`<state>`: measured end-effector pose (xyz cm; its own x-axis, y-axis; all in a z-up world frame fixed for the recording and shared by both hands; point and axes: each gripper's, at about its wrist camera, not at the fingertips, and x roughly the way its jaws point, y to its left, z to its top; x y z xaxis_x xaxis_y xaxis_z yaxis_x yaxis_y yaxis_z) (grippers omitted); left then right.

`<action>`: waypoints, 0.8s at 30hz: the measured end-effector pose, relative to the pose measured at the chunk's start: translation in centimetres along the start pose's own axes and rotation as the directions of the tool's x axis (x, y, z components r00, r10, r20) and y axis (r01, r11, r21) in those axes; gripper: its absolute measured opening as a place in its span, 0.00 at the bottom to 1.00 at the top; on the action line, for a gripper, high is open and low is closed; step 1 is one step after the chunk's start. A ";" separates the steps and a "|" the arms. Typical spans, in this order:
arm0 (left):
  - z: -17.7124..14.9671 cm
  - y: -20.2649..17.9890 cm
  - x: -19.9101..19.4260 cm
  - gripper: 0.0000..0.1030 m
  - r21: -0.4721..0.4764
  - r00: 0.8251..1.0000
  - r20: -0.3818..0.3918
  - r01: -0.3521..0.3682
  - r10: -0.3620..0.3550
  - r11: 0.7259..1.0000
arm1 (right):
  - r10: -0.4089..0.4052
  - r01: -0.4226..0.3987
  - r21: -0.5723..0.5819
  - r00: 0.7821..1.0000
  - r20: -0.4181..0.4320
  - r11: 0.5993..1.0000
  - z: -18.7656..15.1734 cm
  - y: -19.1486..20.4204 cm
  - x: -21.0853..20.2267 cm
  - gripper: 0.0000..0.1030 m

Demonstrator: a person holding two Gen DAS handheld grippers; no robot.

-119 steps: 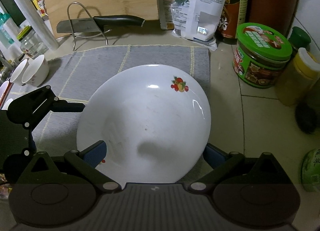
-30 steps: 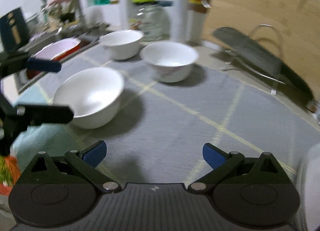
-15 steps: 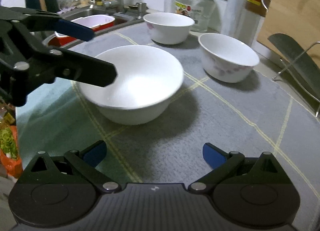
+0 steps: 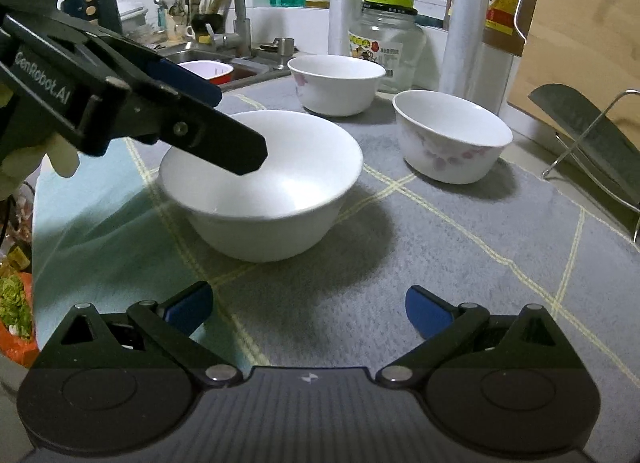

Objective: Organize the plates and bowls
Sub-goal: 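Close the left gripper on the white bowl's rim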

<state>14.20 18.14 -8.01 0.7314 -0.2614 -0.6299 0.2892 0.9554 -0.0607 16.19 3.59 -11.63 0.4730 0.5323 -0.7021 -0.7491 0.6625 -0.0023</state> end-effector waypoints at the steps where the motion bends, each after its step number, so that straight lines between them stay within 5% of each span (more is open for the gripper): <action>1: 0.0 0.1 0.1 0.99 0.000 1.000 -0.004 0.004 -0.004 1.000 | -0.002 0.002 0.002 1.000 0.003 1.000 0.1 0.0 0.1 1.00; 14: 0.3 1.0 1.7 0.99 0.044 0.995 -0.079 0.062 -0.058 0.997 | 0.004 -0.002 -0.056 0.999 0.037 0.998 1.8 1.5 0.4 1.00; 24: 0.5 1.6 2.9 0.84 0.023 0.984 -0.123 0.133 -0.129 0.991 | 0.006 0.002 -0.105 0.997 0.074 0.995 2.8 2.4 0.4 0.98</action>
<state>17.09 18.89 -9.56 0.6064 -0.3637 -0.7071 0.3981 0.9087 -0.1259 15.85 6.89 -9.94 0.5015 0.5737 -0.6476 -0.7926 0.6047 -0.0781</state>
